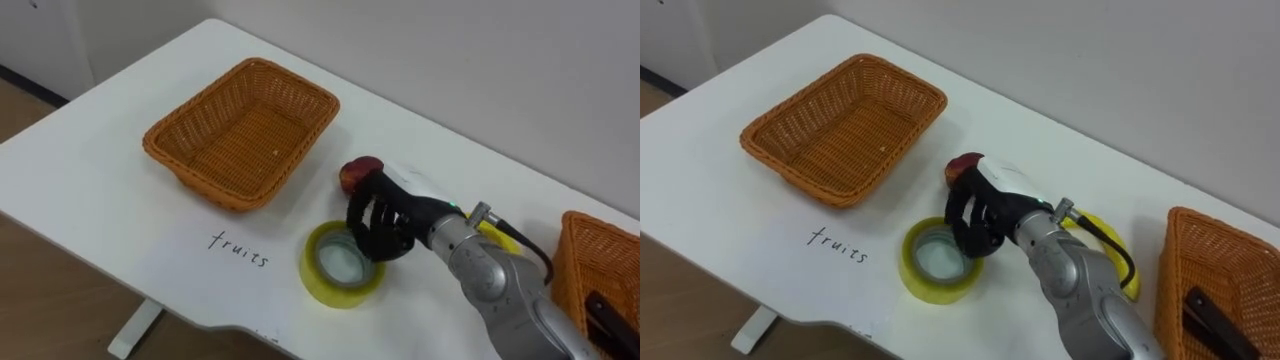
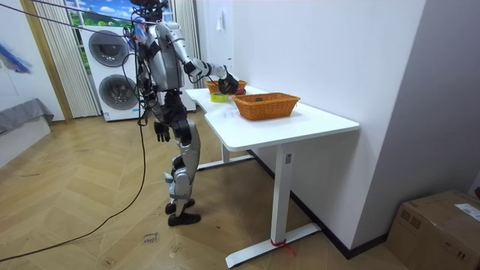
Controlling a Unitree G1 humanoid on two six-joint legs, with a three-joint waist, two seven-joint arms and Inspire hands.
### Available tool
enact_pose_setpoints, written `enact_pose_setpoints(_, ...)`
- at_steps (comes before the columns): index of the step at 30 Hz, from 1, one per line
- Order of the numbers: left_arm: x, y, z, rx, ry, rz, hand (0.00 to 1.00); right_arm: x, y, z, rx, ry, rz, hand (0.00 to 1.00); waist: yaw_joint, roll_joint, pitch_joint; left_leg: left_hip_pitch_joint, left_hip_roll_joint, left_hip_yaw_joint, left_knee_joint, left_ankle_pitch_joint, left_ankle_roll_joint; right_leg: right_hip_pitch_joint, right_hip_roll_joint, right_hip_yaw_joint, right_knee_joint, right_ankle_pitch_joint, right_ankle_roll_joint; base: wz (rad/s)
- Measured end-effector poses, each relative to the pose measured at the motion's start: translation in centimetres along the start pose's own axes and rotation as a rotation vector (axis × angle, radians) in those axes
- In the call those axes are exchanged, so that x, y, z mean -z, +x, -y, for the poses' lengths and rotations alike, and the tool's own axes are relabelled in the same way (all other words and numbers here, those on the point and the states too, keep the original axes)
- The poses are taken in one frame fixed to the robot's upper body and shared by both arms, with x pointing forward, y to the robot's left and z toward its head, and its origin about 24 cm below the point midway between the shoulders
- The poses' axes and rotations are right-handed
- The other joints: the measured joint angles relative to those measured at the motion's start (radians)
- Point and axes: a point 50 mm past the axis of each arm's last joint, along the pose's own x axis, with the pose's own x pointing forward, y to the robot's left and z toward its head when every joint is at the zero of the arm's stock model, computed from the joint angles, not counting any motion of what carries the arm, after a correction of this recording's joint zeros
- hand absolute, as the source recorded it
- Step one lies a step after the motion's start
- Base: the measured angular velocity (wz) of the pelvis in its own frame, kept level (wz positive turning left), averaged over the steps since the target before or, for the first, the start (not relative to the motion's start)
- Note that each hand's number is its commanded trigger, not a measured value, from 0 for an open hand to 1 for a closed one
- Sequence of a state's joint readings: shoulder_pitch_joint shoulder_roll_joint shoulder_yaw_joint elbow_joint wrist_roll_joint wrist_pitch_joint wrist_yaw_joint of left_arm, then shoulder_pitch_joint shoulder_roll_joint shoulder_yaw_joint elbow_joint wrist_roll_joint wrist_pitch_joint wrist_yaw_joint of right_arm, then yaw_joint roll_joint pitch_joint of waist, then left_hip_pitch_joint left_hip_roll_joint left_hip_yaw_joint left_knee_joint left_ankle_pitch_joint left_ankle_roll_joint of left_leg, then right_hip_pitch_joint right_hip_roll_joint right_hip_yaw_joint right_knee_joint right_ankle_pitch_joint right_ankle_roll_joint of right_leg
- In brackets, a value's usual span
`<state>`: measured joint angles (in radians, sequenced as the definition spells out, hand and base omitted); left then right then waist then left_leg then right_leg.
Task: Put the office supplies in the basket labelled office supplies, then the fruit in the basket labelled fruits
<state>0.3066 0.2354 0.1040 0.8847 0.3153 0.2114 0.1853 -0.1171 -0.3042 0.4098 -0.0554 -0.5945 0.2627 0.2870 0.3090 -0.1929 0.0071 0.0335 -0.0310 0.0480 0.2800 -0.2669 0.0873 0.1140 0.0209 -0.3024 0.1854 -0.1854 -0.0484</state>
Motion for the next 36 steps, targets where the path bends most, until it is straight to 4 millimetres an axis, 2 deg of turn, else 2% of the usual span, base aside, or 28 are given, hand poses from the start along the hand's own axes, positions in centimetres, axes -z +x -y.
enact_pose_setpoints(12, 0.12, 0.02, -0.15, -0.007, -0.008, -0.007, 0.0, 0.06, -0.08, -0.06, -0.007, -0.001, -0.006, 0.0, -0.001, 0.0, -0.0004, -0.003, 0.0, -0.001, 0.013, 0.0, 0.0, 0.004, 0.0, 0.001, 0.0, 0.0, 0.0, 0.0)
enact_pose_setpoints(15, 0.17, 0.01, -0.14, -0.007, -0.007, -0.008, 0.0, 0.12, -0.1, -0.08, -0.017, 0.003, -0.016, 0.0, -0.001, -0.001, -0.0035, -0.001, 0.0, -0.001, 0.015, 0.0, 0.0, 0.006, 0.0, 0.001, 0.0, 0.0, 0.0, 0.0)
enact_pose_setpoints(25, 0.1, 0.03, -0.21, -0.013, -0.008, -0.007, 0.0, -0.26, -0.25, 0.11, -0.042, -0.041, -0.013, 0.0, 0.0, -0.002, -0.0045, 0.002, 0.0, -0.001, 0.016, 0.0, 0.0, 0.004, 0.0, 0.001, 0.001, 0.0, 0.0, 0.0)
enact_pose_setpoints(36, 0.37, 0.17, -0.56, -0.018, 0.0, -0.017, 0.0, -0.27, -0.25, 0.04, -0.056, -0.04, -0.012, 0.0, -0.002, -0.009, -0.0093, 0.009, 0.0, -0.001, 0.011, 0.0, 0.0, 0.008, 0.0, 0.001, 0.001, 0.0, 0.0, 0.0)
